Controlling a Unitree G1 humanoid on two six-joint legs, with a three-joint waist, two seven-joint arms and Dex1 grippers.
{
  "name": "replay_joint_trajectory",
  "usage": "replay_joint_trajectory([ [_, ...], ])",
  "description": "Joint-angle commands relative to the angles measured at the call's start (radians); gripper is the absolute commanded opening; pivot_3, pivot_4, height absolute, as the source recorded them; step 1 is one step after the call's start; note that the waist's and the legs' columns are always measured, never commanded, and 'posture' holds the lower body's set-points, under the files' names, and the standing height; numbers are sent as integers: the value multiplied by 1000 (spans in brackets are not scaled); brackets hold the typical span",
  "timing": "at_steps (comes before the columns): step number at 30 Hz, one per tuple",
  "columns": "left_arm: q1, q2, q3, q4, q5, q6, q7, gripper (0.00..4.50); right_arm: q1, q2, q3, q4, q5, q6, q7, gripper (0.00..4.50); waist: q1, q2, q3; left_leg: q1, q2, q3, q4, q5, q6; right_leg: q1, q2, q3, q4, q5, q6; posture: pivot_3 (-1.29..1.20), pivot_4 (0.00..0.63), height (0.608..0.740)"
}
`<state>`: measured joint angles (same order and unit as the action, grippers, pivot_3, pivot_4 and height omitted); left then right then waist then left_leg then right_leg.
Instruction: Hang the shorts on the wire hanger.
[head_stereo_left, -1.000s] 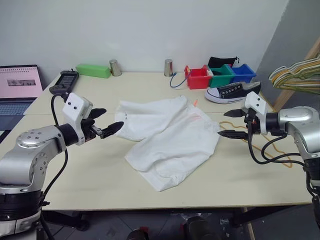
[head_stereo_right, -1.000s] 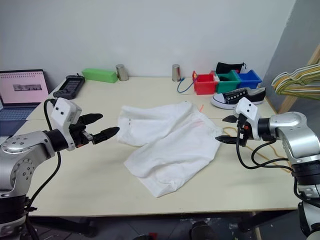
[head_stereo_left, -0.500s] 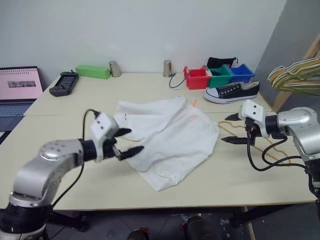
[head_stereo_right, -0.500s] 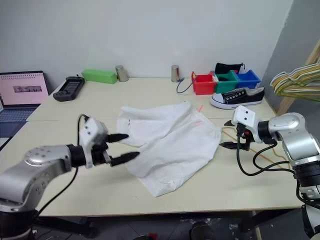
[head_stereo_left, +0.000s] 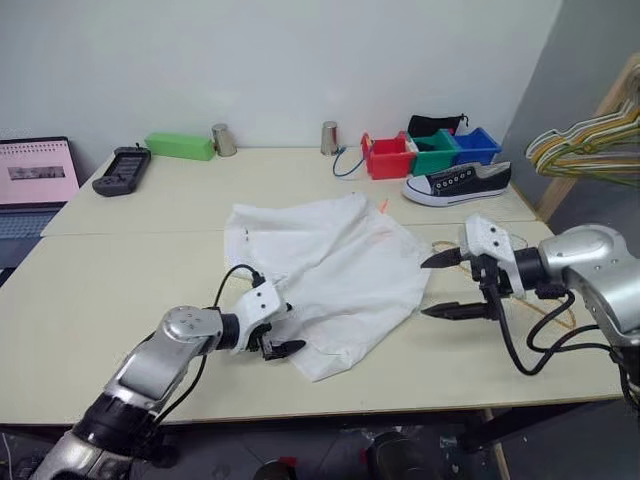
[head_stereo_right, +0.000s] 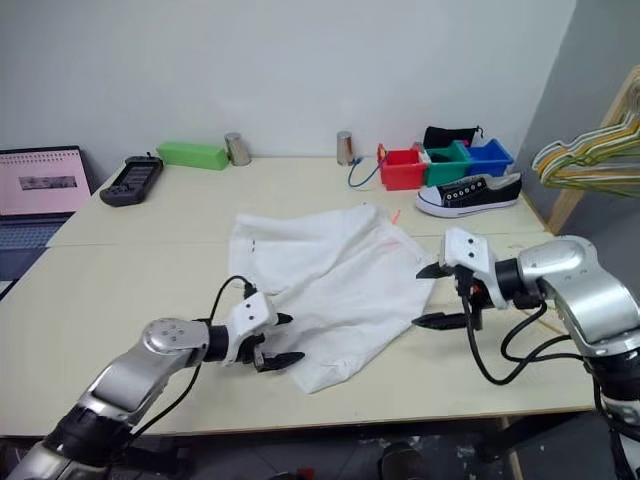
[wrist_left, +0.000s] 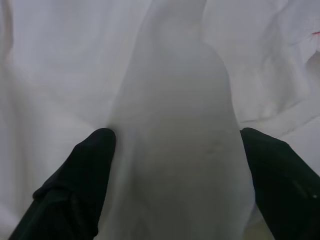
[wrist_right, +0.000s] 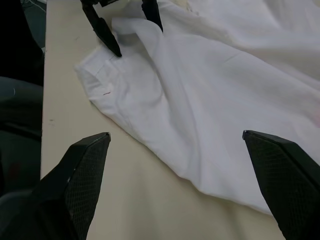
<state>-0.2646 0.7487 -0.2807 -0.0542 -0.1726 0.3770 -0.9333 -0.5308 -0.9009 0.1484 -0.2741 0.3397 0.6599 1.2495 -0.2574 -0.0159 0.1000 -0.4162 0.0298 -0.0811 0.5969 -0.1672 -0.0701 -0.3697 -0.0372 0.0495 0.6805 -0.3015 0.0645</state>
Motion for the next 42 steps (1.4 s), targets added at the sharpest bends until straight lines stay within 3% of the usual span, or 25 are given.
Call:
replay_joint_trajectory([
  [1,-44,12,18,49,18,-55,-52,2919,10,-12,-40,-36,9,1,-35,4500,-8,0,0,0,0,0,0,0,0,0,0,0,0,0,0,-281,28,740],
  [13,-117,13,47,146,36,-119,-124,271,4,-1,-48,-22,14,-8,-85,4500,-51,0,0,0,0,0,0,0,0,0,0,0,0,0,1,-298,9,740],
  [15,-127,33,51,170,42,-131,-150,9,3,0,-48,-20,15,-9,-88,4500,-53,0,-1,0,0,0,0,0,0,0,0,0,0,0,1,-299,7,740],
  [19,-164,95,27,273,108,-208,-206,9,6,-1,-48,-17,13,-14,-90,4500,-65,0,-1,0,0,-1,0,0,0,0,0,0,1,1,1,-300,5,740],
  [22,-315,145,-51,583,306,-442,-130,9,-2,4,-43,-4,11,-19,-93,4500,-74,0,-1,1,0,-1,0,0,1,1,0,0,2,1,2,-298,4,740],
  [24,-437,133,-97,782,424,-567,-1,9,-7,7,-39,4,8,-22,-94,4500,-74,-2,-2,0,0,-1,1,2,3,1,0,-1,1,2,3,-295,3,740],
  [28,-725,38,-193,1149,651,-678,461,9,-23,22,-27,25,-1,-35,-99,4500,-74,-4,-3,0,-1,-1,2,3,4,1,-1,-1,1,4,7,-296,2,740],
  [33,-888,-30,-311,1330,854,-687,839,9,-31,40,-17,27,-7,-40,-110,4500,-77,-5,-3,-3,-3,0,2,3,4,0,-3,0,0,4,8,-307,6,740],
  [40,-828,-32,-243,1375,781,-736,556,9,-39,59,-12,32,-12,-44,-121,4500,-106,-5,-3,-3,-2,1,-4,3,4,-3,-3,-1,1,4,8,-304,17,740],
  [42,-808,-14,-199,1359,737,-754,483,434,-49,77,7,49,-21,-60,-121,4500,-106,-6,-3,-3,-2,1,-4,3,4,-3,-3,-1,1,4,8,-276,21,740],
])
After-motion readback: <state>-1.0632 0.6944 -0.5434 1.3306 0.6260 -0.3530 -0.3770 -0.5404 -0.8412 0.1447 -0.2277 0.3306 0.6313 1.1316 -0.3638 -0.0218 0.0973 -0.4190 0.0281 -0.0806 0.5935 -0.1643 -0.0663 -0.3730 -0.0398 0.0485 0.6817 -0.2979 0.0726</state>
